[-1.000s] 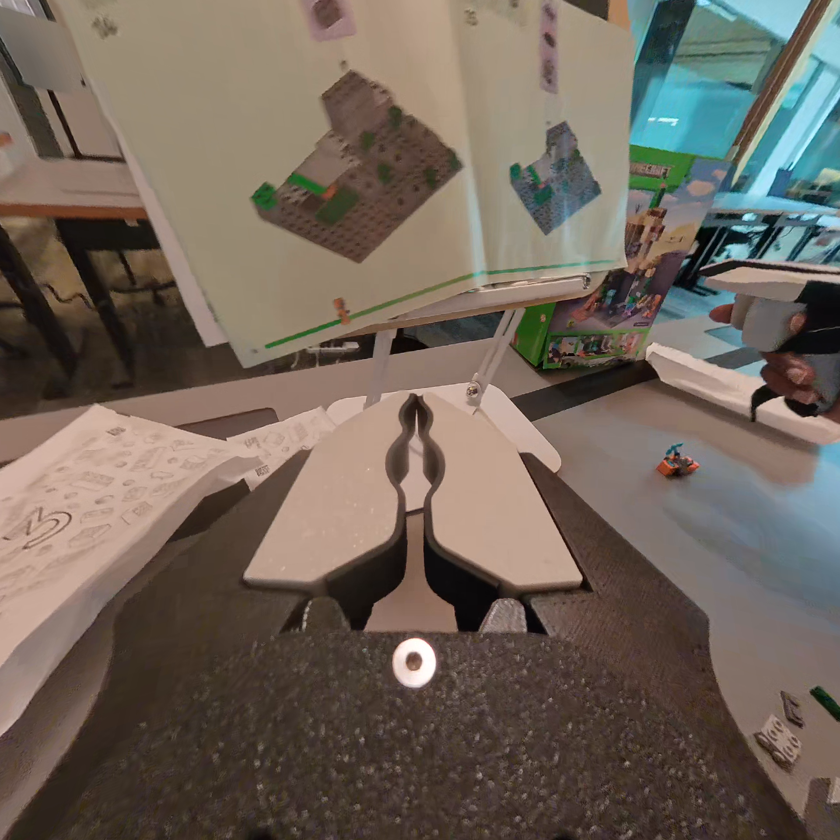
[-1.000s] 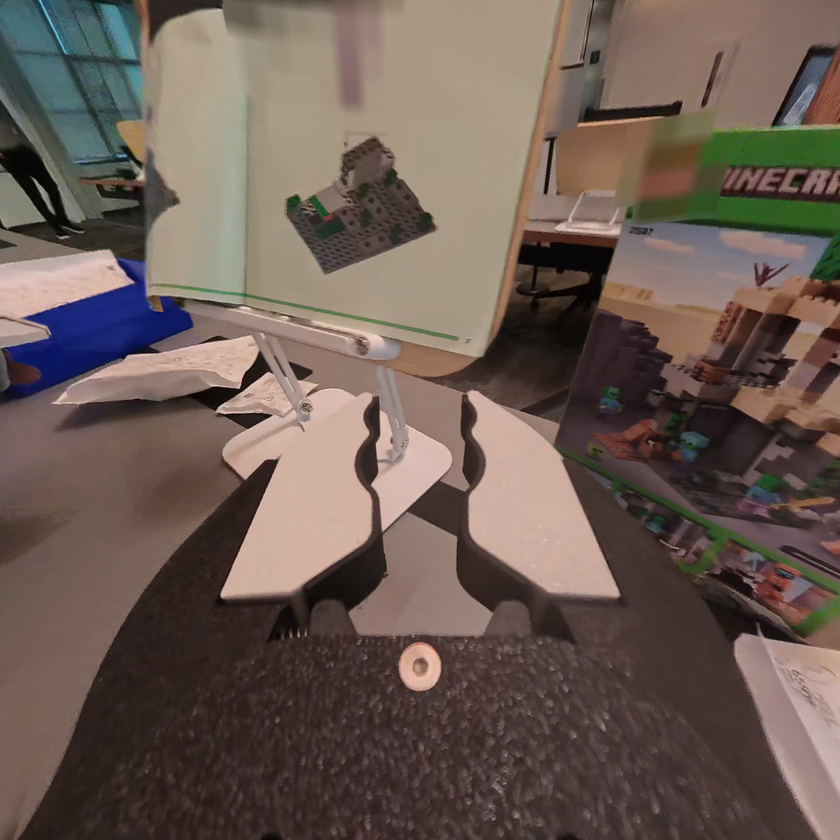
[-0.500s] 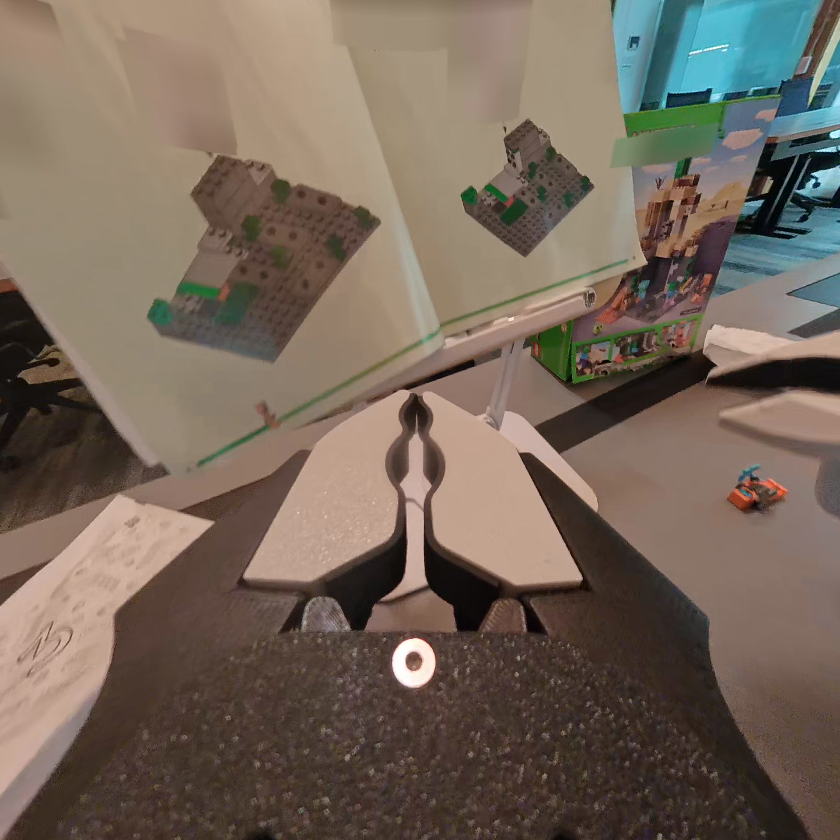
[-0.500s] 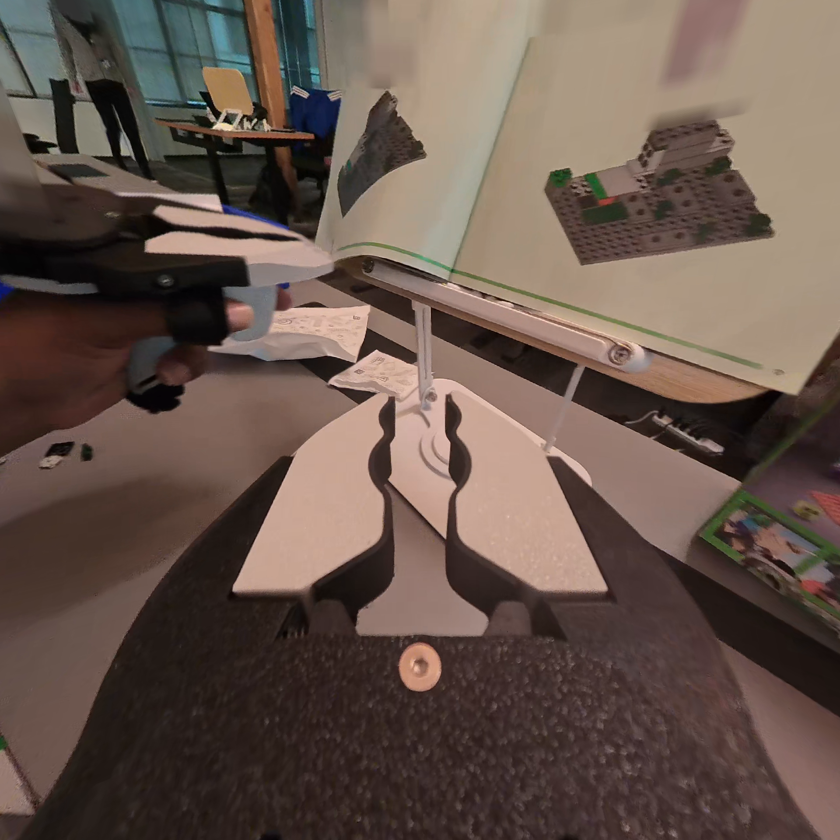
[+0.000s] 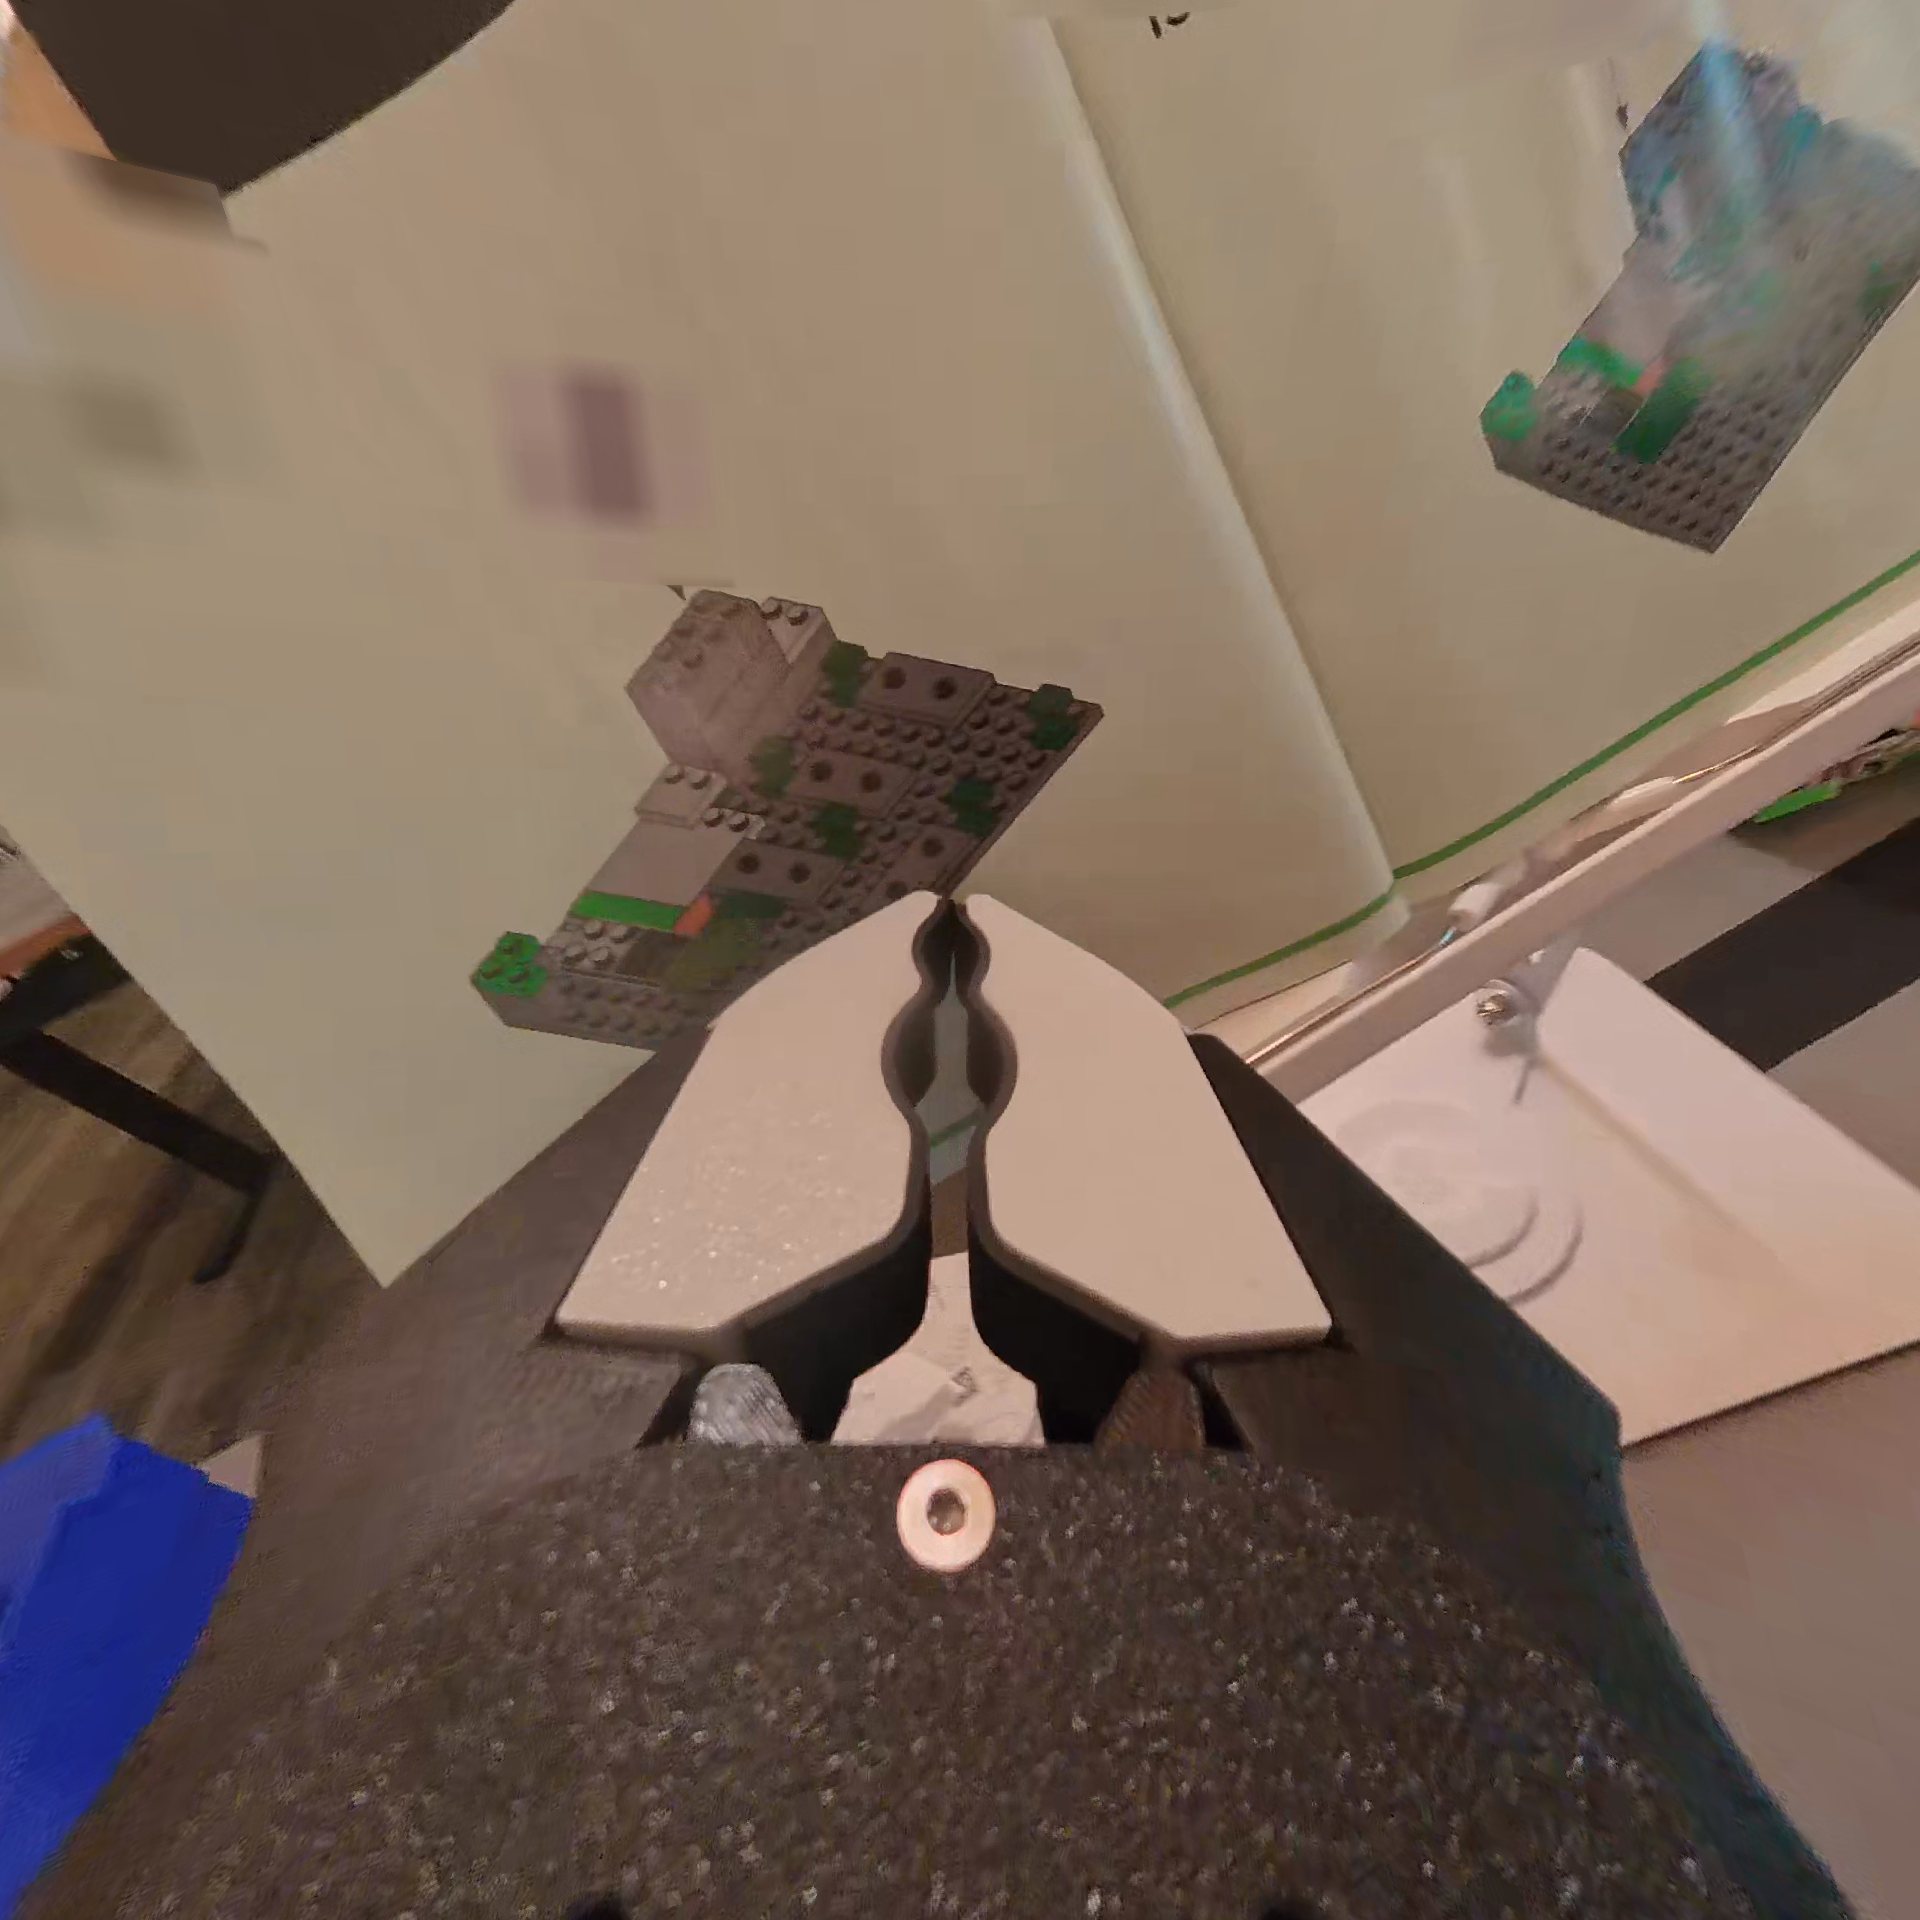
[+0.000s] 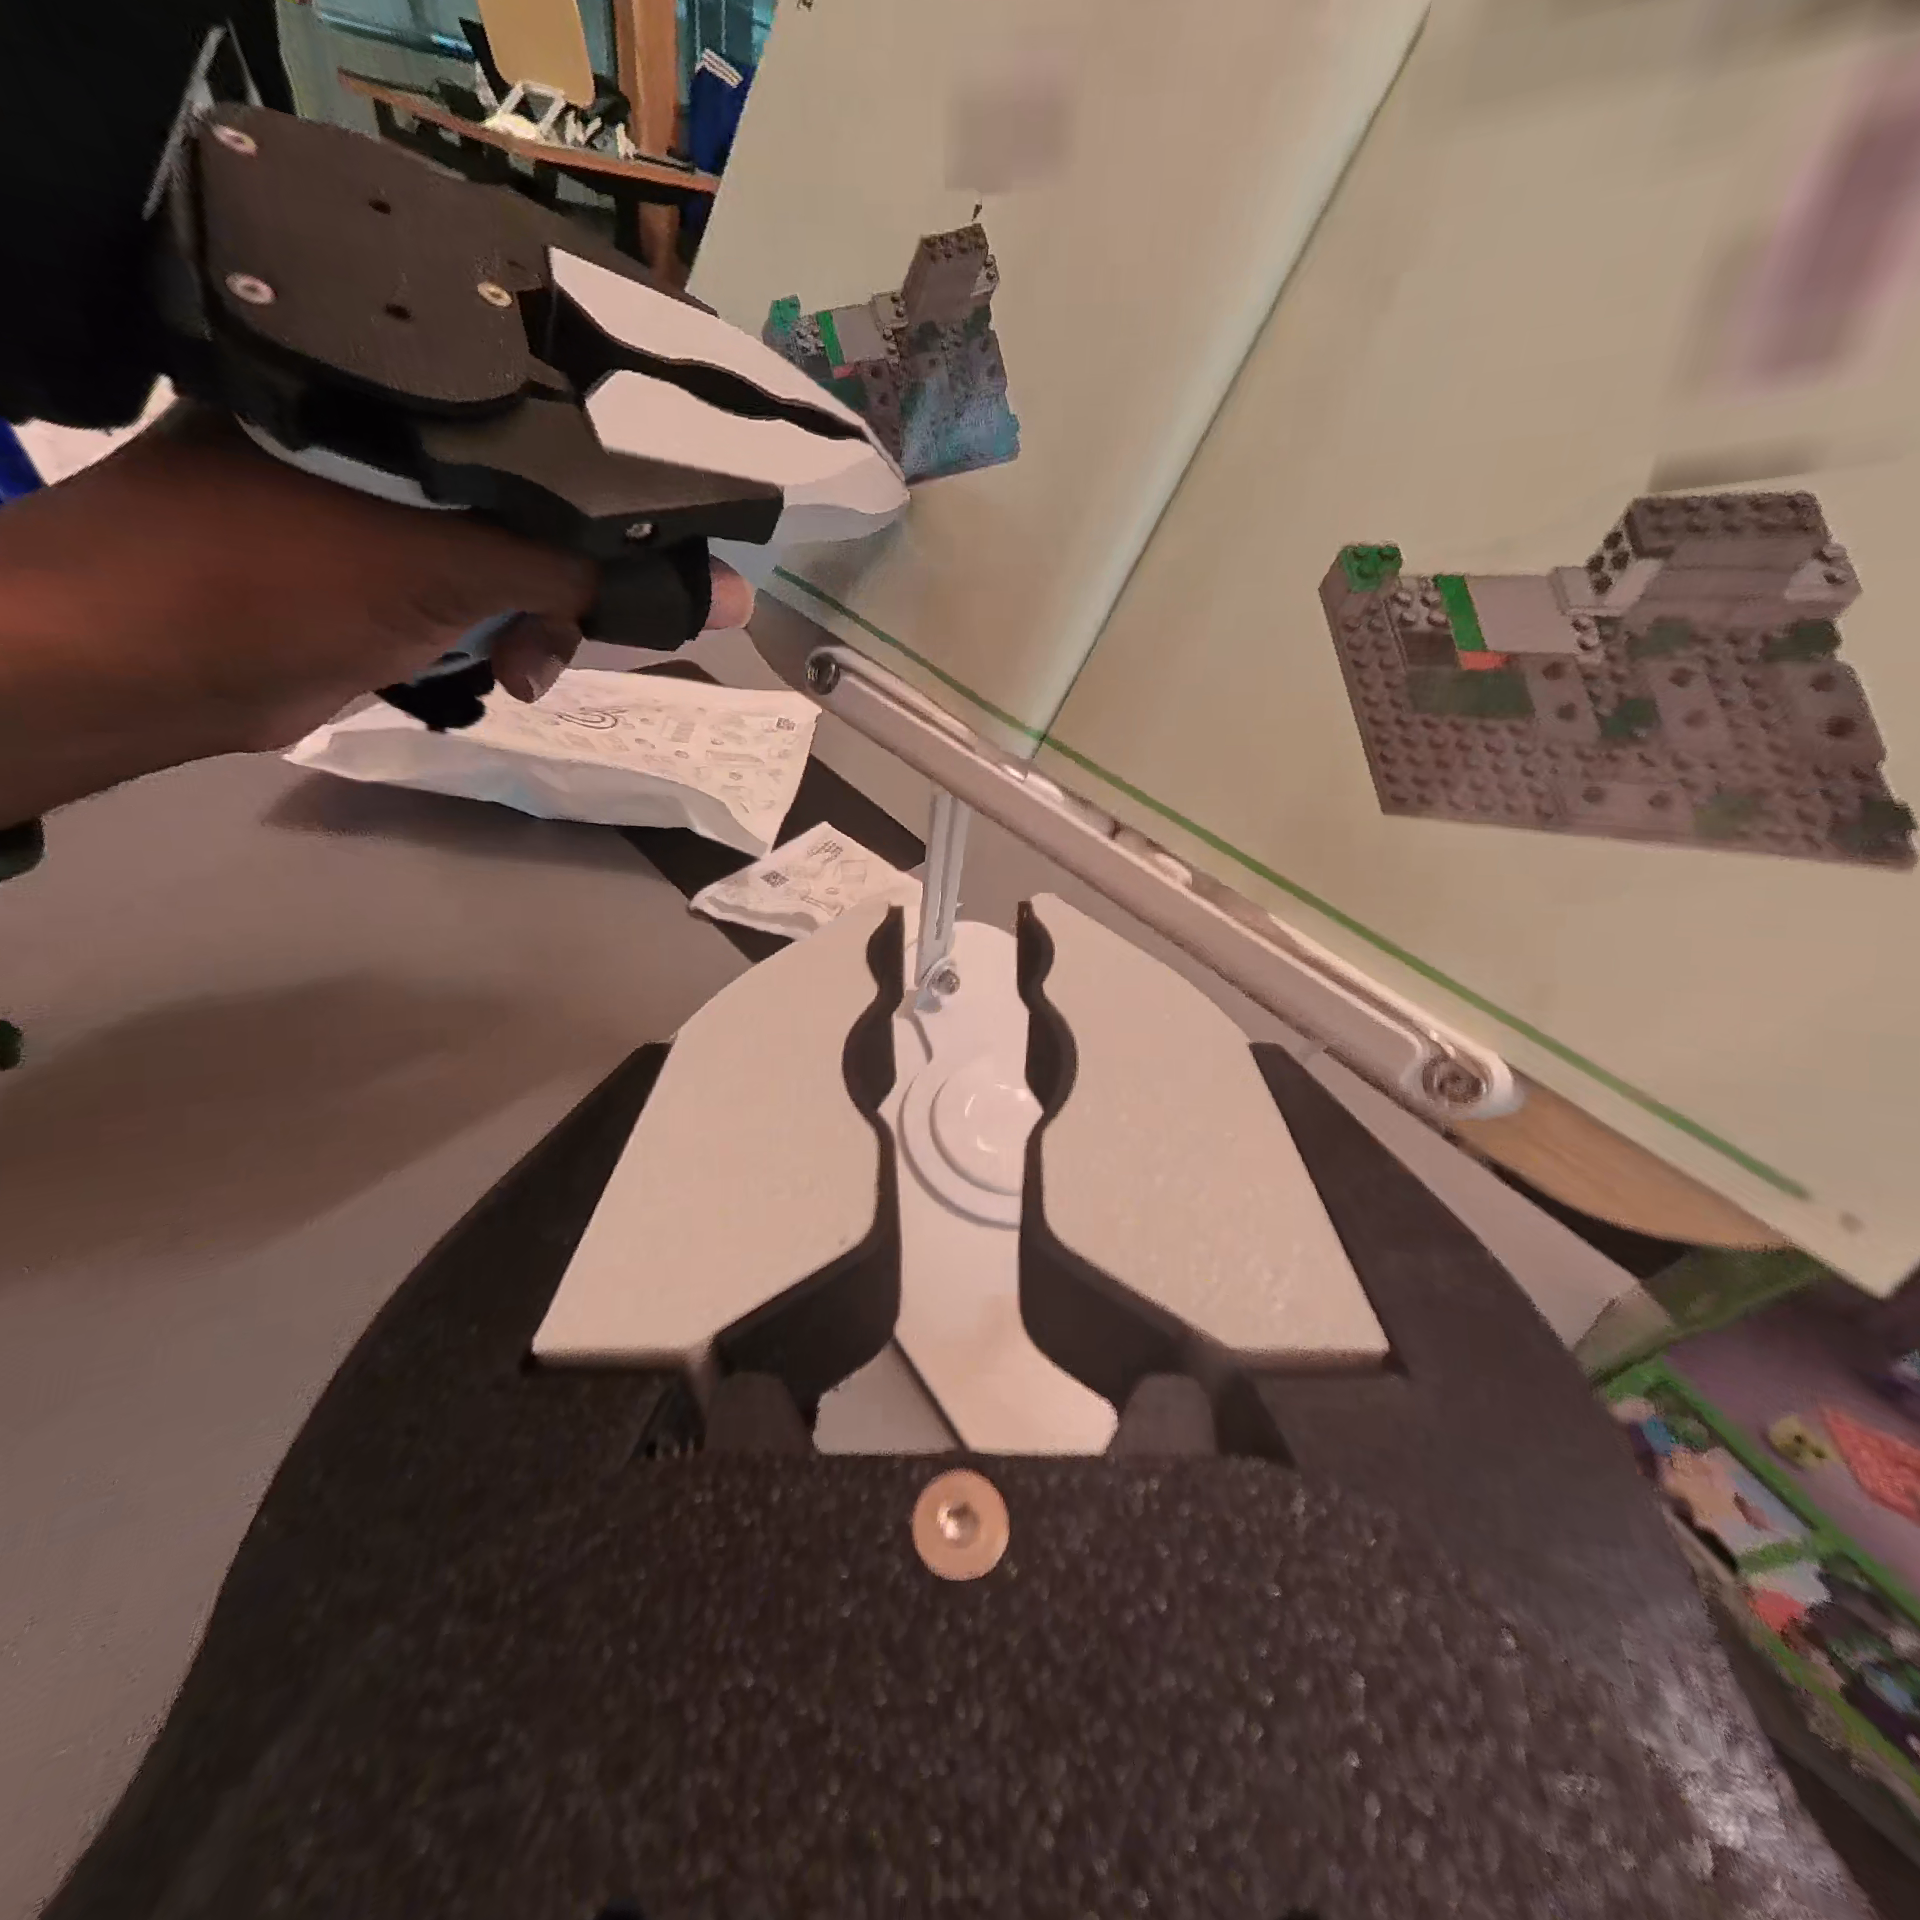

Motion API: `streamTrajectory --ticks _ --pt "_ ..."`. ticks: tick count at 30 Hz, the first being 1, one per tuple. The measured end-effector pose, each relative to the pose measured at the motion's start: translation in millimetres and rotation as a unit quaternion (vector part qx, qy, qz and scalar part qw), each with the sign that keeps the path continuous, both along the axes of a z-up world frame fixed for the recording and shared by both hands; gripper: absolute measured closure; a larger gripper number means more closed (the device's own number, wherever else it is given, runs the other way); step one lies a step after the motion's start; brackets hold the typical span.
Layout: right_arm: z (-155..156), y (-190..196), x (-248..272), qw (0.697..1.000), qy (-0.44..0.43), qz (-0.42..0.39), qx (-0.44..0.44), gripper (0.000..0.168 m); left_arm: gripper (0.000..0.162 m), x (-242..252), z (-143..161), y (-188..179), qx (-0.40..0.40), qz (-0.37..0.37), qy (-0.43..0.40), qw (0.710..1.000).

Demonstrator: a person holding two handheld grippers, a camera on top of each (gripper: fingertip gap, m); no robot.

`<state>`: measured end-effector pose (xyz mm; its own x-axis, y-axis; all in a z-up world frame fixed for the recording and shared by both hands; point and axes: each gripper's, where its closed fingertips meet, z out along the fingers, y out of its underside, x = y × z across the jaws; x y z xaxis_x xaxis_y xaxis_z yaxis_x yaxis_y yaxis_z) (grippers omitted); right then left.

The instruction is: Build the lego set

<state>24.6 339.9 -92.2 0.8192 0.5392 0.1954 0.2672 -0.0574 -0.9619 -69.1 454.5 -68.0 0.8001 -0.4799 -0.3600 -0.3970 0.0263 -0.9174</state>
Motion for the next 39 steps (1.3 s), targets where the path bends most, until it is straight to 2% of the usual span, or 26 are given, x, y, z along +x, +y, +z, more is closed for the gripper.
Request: streamTrajectory --ticks 3,9,23,27,32,39 --pt "7 16 -11 1.0 -0.013 0.007 0.0 0.148 0.162 -5 1 1 0.01 0.003 0.015 1.0" --pt "19 44 -27 0.999 -0.035 0.011 0.001 0.148 0.162 -21 -17 -7 0.027 0.008 0.045 0.999" --pt "20 31 -8 1.0 -0.001 -0.004 -0.009 0.148 0.162 -30 -11 -53 0.011 -0.003 0.01 1.0" --pt "19 20 -4 1.0 0.002 -0.002 -0.008 0.148 0.162 -30 -4 -79 0.009 -0.011 -0.015 1.0" --pt "21 -15 6 1.0 0.027 -0.01 0.001 0.148 0.162 -29 -4 -122 -0.012 -0.022 -0.061 0.998" --pt "13 -63 43 0.995 0.048 -0.087 0.015 0.168 0.162 -29 -23 -166 -0.042 -0.012 -0.078 0.996"
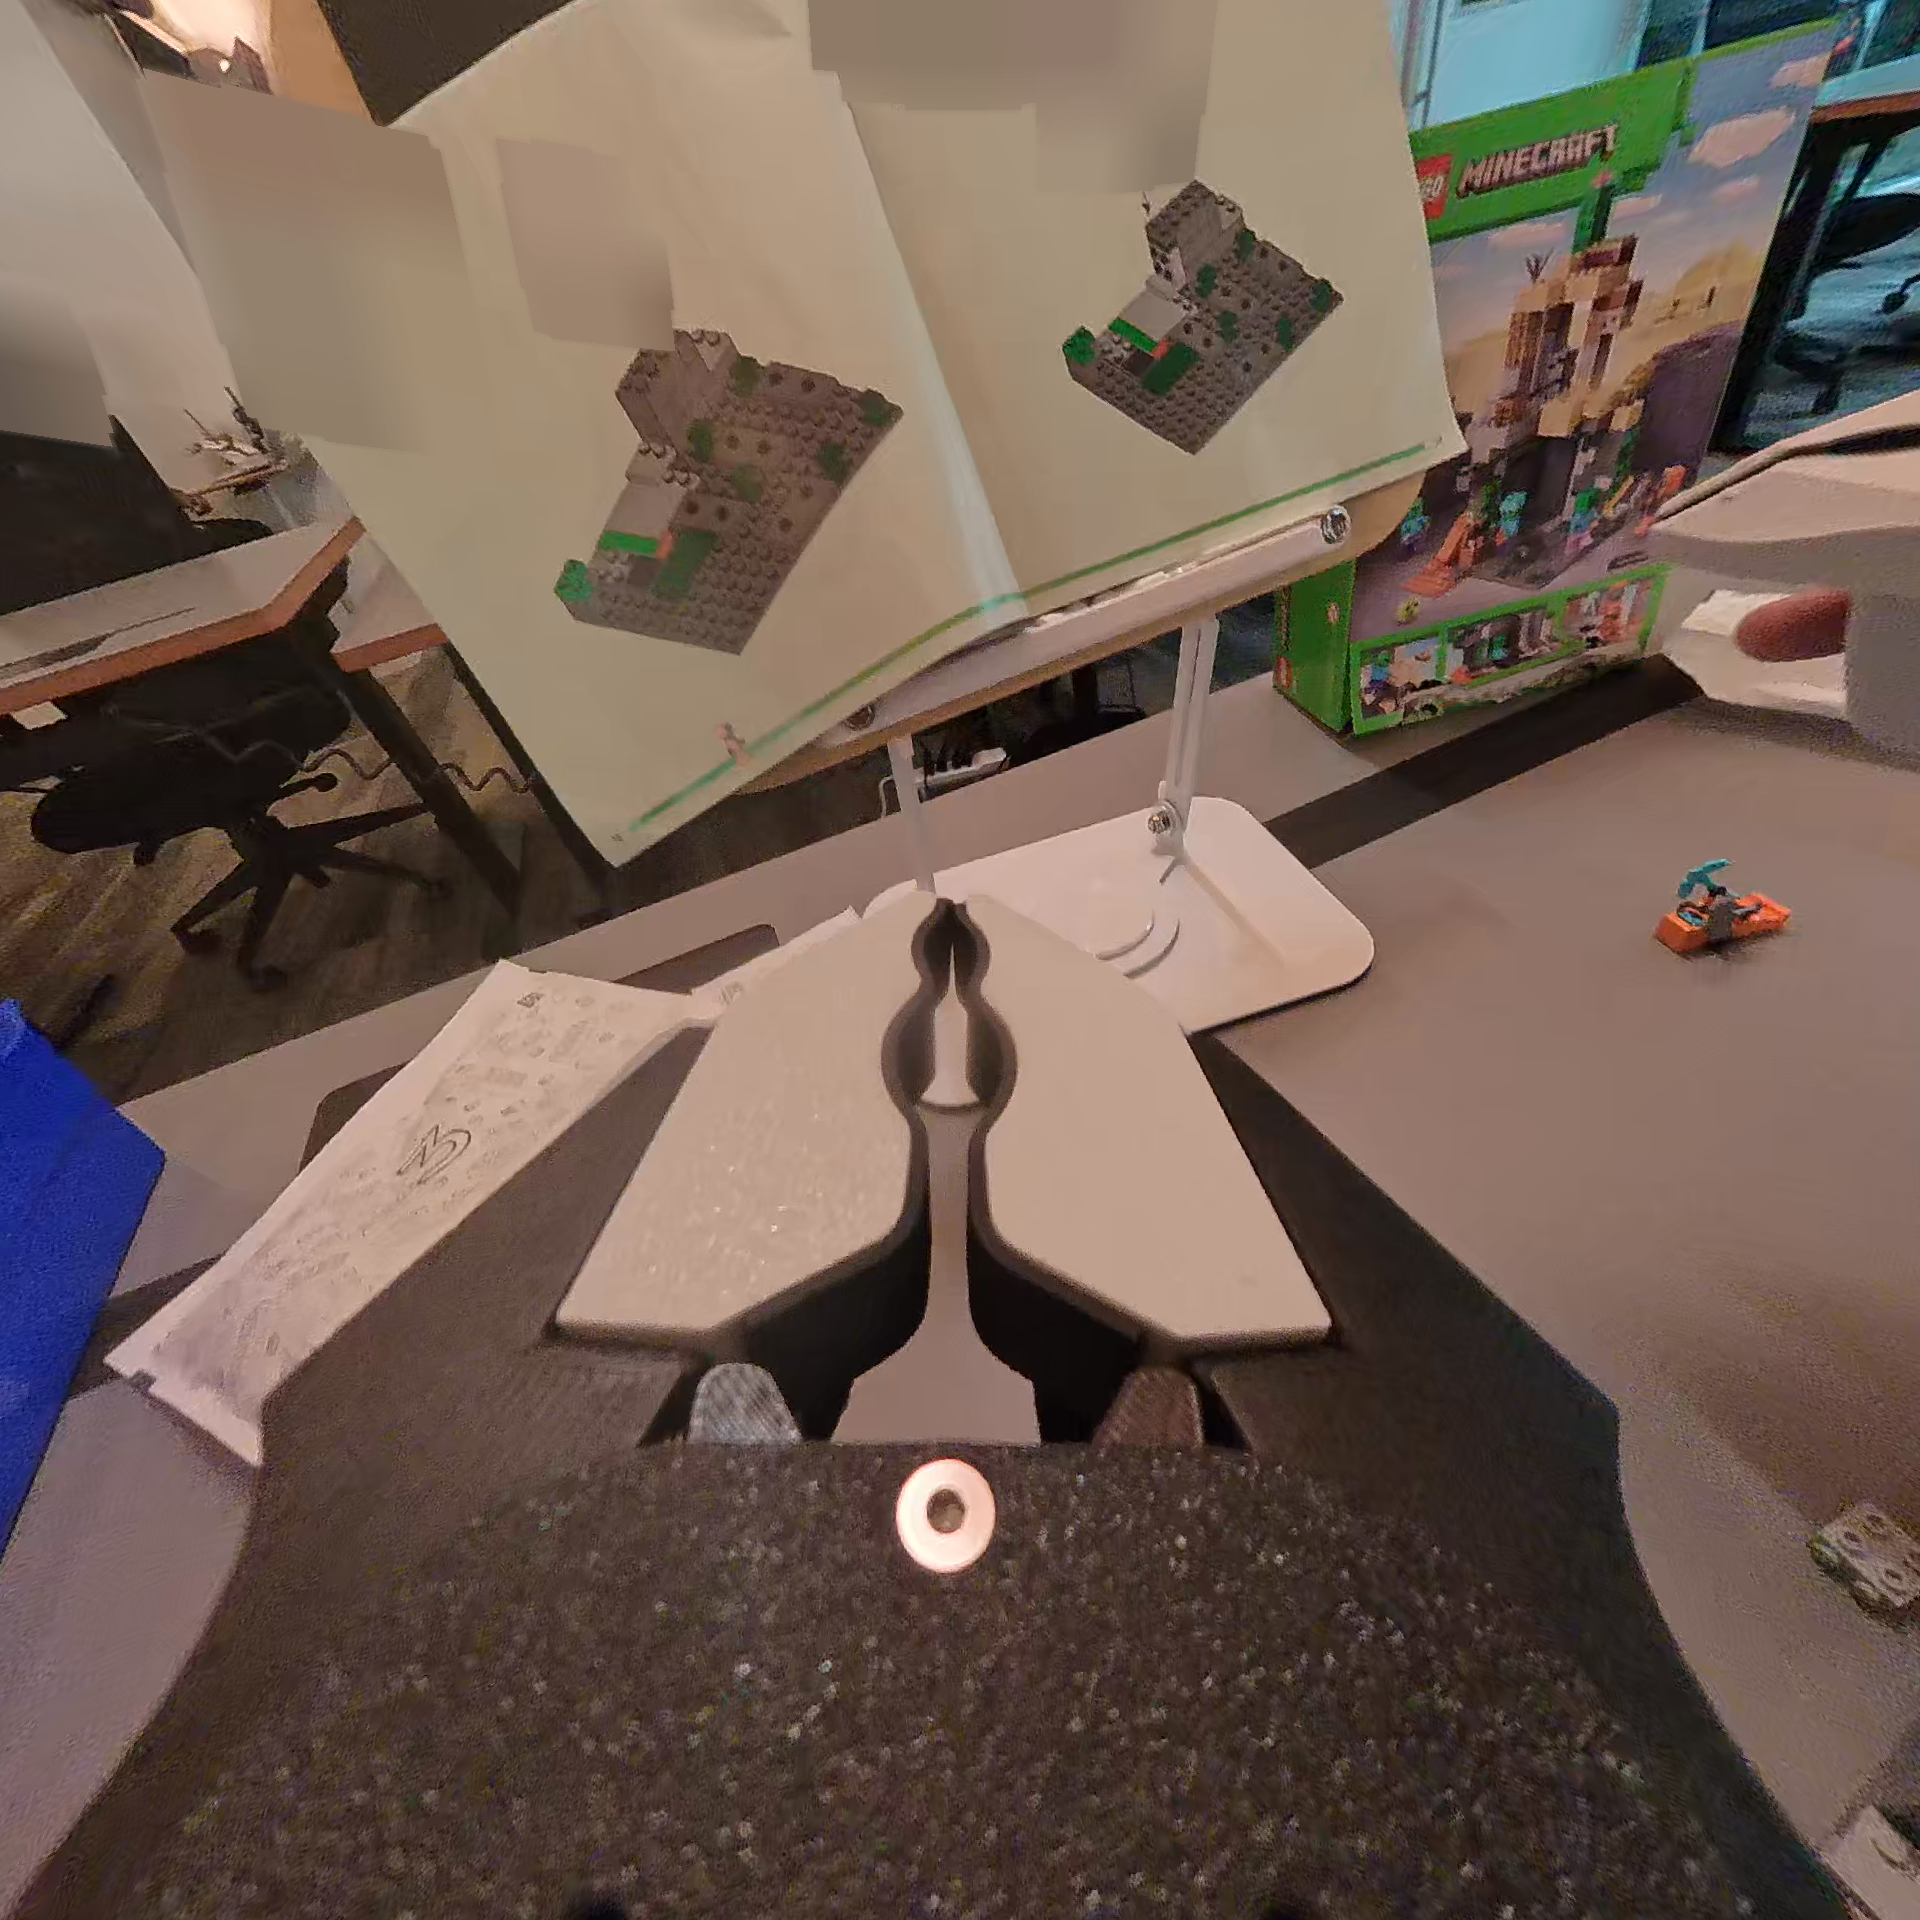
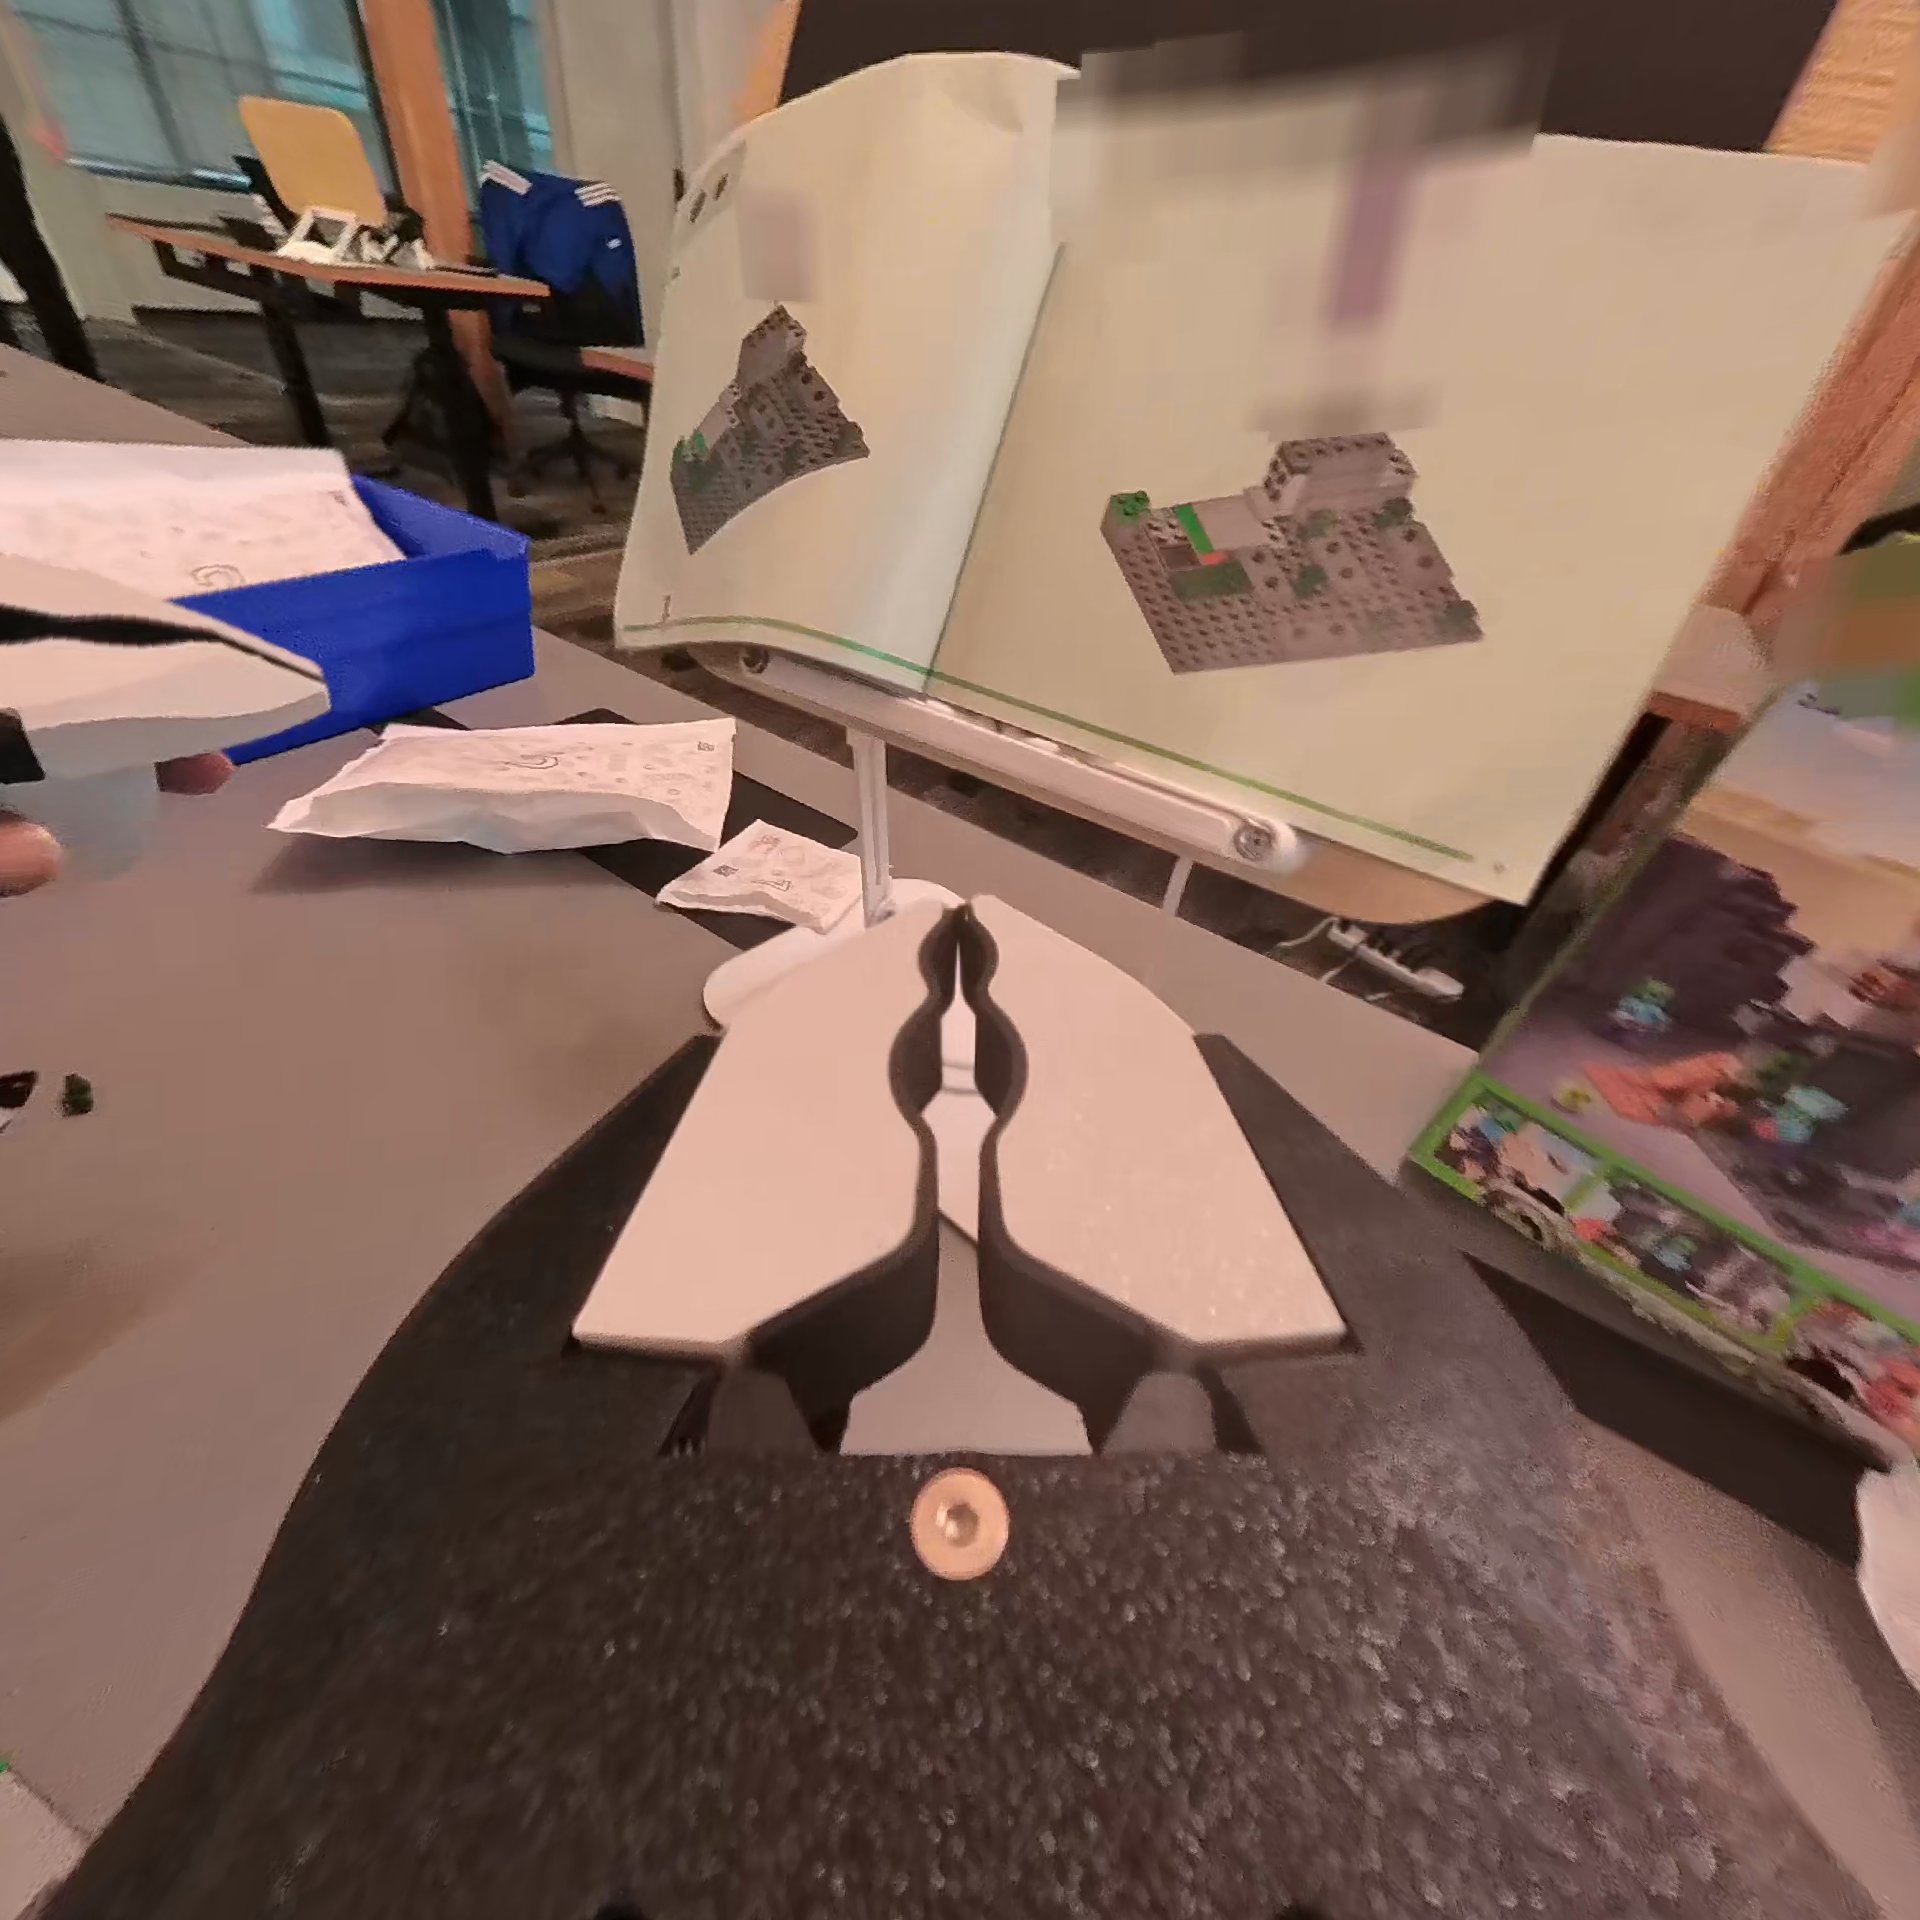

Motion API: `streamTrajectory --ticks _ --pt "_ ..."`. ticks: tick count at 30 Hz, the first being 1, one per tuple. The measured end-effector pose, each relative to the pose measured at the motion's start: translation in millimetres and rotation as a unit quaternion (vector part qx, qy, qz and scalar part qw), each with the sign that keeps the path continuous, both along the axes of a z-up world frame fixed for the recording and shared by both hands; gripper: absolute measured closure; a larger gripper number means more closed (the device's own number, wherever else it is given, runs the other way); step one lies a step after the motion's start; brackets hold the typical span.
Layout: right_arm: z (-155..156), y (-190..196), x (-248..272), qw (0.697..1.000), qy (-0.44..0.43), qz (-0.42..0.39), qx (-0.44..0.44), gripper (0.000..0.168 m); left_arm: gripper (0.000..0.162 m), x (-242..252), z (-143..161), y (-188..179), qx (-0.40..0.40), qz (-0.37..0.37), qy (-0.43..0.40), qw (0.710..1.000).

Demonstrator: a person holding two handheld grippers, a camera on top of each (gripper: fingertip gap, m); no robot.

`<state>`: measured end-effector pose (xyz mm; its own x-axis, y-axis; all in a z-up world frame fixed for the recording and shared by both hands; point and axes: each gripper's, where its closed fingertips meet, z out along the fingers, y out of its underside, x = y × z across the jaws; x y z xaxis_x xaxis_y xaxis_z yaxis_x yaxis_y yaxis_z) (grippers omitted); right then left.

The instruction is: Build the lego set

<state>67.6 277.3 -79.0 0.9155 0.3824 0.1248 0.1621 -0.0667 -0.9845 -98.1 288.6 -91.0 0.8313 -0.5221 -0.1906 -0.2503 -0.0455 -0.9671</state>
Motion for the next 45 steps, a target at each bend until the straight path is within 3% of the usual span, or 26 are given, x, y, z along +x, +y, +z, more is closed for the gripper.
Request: streamTrajectory --ticks 11,20,30,45 --pt "-5 -38 5 0.999 0.031 -0.026 -0.014 0.168 0.162 7 -10 -18 -0.008 0.014 -0.049 0.999" --pt "-13 -37 14 0.997 0.025 -0.067 -0.001 0.168 0.162 -5 -8 -23 0.003 0.017 -0.088 0.996" --pt "-9 -33 39 0.993 0.056 -0.1 -0.007 0.168 0.162 27 0 -43 0.03 0.001 -0.056 0.998" --pt "-22 -24 47 0.988 0.035 -0.145 -0.039 0.168 0.162 22 -27 -25 -0.001 0.011 -0.05 0.999"
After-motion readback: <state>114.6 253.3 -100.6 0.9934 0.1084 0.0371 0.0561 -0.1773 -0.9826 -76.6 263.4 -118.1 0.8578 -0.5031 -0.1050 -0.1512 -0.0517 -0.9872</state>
